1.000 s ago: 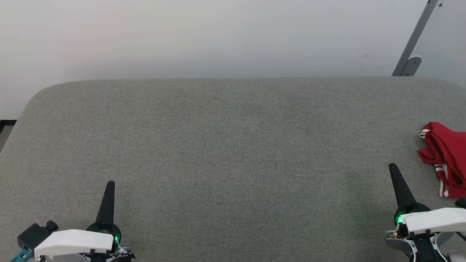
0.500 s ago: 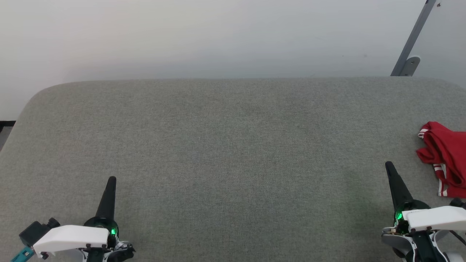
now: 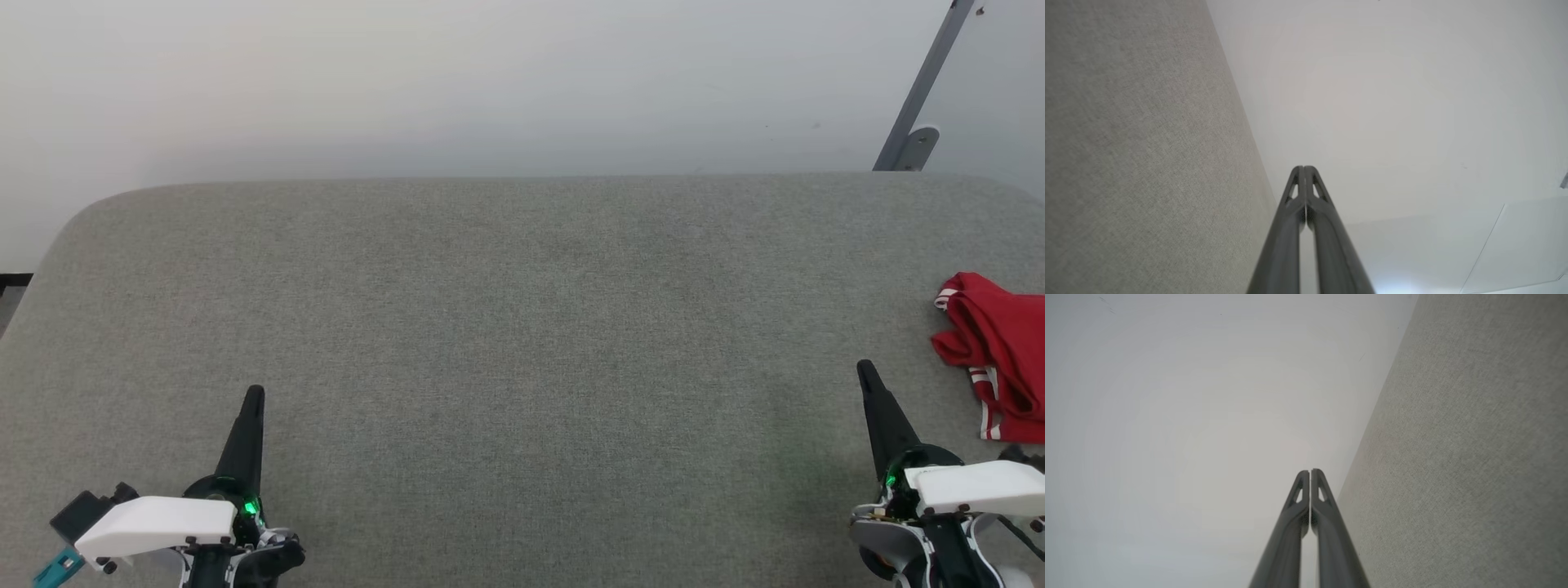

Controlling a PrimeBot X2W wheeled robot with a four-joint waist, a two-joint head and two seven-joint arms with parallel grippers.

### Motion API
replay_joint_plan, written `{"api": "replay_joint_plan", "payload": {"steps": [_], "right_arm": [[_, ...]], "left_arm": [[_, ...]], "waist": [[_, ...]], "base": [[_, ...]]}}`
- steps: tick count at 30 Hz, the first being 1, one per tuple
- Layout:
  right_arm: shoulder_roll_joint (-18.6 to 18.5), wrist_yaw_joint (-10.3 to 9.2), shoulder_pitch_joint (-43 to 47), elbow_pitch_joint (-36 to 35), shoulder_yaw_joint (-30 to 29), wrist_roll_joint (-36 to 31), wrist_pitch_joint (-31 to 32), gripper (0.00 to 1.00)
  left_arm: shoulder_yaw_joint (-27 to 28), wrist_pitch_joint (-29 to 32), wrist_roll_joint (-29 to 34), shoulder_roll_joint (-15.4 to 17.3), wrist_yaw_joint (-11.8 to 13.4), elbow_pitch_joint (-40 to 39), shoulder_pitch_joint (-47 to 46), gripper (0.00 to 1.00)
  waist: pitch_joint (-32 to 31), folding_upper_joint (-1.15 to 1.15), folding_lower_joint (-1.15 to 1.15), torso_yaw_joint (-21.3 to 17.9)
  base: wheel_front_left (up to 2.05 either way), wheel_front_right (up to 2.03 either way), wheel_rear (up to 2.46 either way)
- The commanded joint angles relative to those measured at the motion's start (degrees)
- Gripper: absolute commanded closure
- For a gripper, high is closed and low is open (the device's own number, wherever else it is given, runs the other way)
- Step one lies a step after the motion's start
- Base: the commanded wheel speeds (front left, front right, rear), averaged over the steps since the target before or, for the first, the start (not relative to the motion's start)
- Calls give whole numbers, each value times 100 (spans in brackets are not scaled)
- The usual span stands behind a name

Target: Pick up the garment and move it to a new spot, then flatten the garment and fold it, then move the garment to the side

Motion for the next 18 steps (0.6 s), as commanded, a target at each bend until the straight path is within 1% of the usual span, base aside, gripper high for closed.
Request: {"api": "replay_joint_plan", "payload": {"steps": [1, 18], "right_arm": [[25, 2, -81, 5, 9, 134, 29, 100], [87, 2, -165, 137, 16, 706, 119, 100]], "left_arm": [[31, 50, -134, 7, 2, 13, -109, 100], [88, 225, -714, -54, 2, 100, -227, 100]], "waist": [[-1, 0, 0, -3], [-10, 0, 0, -25]], "base": [[0, 0, 0], [0, 0, 0]]}}
